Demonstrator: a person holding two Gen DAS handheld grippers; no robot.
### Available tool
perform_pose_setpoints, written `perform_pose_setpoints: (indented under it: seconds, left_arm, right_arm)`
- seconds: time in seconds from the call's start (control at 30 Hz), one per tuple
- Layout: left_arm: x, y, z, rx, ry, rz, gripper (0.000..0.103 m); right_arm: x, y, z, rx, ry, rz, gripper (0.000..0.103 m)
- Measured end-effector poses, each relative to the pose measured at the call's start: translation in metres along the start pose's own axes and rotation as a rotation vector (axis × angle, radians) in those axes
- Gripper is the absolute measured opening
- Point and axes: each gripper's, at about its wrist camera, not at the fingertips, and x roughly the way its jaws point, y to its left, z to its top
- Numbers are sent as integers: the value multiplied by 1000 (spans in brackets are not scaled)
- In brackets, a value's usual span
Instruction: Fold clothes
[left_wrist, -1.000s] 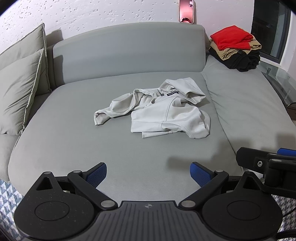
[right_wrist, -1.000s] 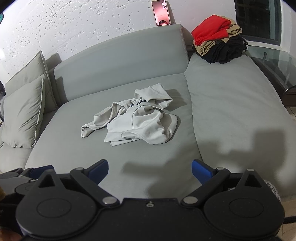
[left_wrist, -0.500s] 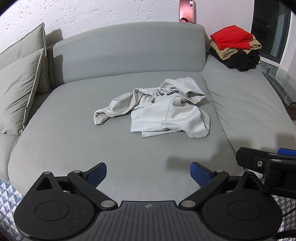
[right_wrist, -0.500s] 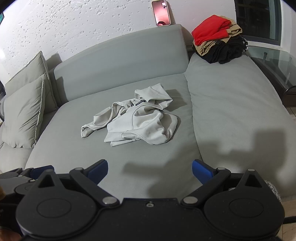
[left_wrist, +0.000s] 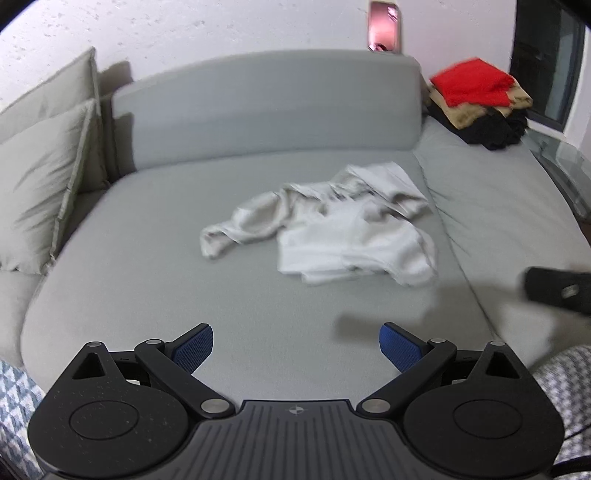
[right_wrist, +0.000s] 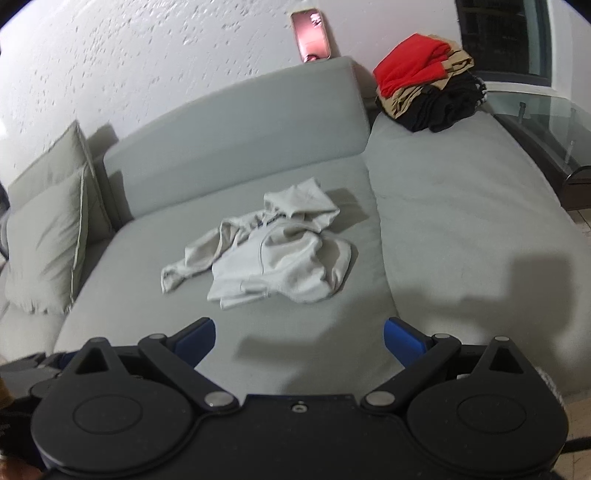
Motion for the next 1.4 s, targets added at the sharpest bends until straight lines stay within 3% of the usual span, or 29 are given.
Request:
perform_pose_setpoints:
  seconds: [0.13, 0.27, 0.4, 0.43, 0.5, 0.57, 0.67, 0.77, 0.97, 1.07, 1.2, 1.3, 1.4]
  left_arm:
    - [5, 34, 13, -37, -37, 42, 98]
    - [27, 52, 24, -71, -32, 25, 93]
    - [65, 51, 20, -75, -32, -53, 77]
    - [75, 51, 19, -77, -32, -73, 71]
    - [94, 50, 18, -79, -32, -111, 69]
    - [110, 49, 17, -94, -36, -129, 70]
    - [133, 47, 22, -138, 3, -165, 77]
    - [146, 46, 25, -166, 8, -213, 82]
    - [162, 46, 18, -169, 22, -224, 82]
    - [164, 48, 18, -162, 23, -218, 83]
    - [169, 51, 20, -179, 28, -211, 83]
    - [171, 49, 23, -190, 29, -219, 83]
    - [172, 43, 23, -169, 24, -216, 84]
  right_arm:
    - [5, -4, 15, -3, -31, -9, 99]
    - [41, 1, 21, -52, -13, 9, 100]
    - [79, 7, 24, -107, 10, 32, 97]
    - [89, 8, 25, -121, 15, 38, 87]
    - [108, 11, 27, -148, 27, 49, 70]
    - [128, 14, 28, -176, 38, 60, 65]
    - [156, 16, 33, -201, 48, 71, 67]
    - [178, 11, 50, -122, 18, 50, 77]
    - [232, -15, 88, 96, 22, 27, 82]
    - [252, -23, 91, 81, 16, -32, 82]
    - [261, -29, 77, 8, 45, 7, 82]
    - [260, -18, 60, -169, 17, 6, 81]
    - [261, -15, 61, -208, -61, -9, 81]
